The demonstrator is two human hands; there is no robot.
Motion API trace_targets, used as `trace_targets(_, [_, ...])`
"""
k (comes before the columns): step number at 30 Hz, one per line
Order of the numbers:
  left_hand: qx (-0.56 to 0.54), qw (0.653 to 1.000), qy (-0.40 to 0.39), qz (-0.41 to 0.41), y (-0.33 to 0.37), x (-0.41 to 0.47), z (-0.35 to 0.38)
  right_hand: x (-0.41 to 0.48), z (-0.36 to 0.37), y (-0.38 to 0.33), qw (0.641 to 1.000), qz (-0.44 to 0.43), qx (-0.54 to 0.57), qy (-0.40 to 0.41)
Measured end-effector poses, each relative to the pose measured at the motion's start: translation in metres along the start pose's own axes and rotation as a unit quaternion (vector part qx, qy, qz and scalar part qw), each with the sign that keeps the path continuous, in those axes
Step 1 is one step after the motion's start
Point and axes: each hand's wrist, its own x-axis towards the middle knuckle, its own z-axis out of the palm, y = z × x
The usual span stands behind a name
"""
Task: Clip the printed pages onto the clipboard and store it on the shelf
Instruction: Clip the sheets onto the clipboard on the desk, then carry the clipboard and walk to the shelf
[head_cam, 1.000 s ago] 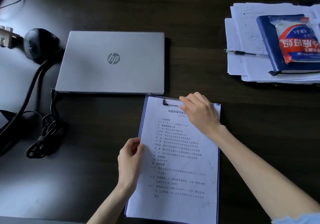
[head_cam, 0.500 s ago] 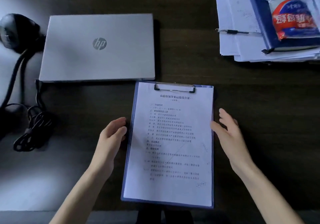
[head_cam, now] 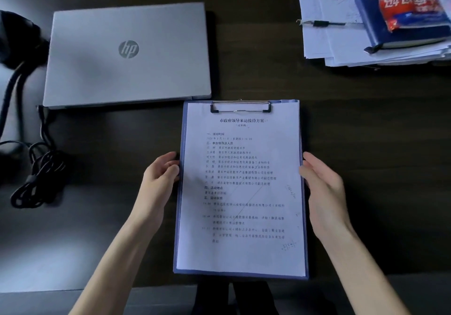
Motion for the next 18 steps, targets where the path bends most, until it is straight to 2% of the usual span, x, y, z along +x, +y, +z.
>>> trace_targets(5, [0.005,0.999,-0.04,0.036,0.006,-0.005,0.0,0.0,0.007,0.001,0.996,-0.055,-0.005,0.063])
trace_targets(13, [-0.08,0.992,-0.046,0.081,0.048,-0.022,0.01,-0.017,0.002,-0.028,0.99,-0.126,0.036,0.042])
trace_targets(18, [-0.111,0.982,-0.096,0.122,0.094,-0.04,0.017,-0.037,-0.014,-0.065,0.98,-0.17,0.073,0.076])
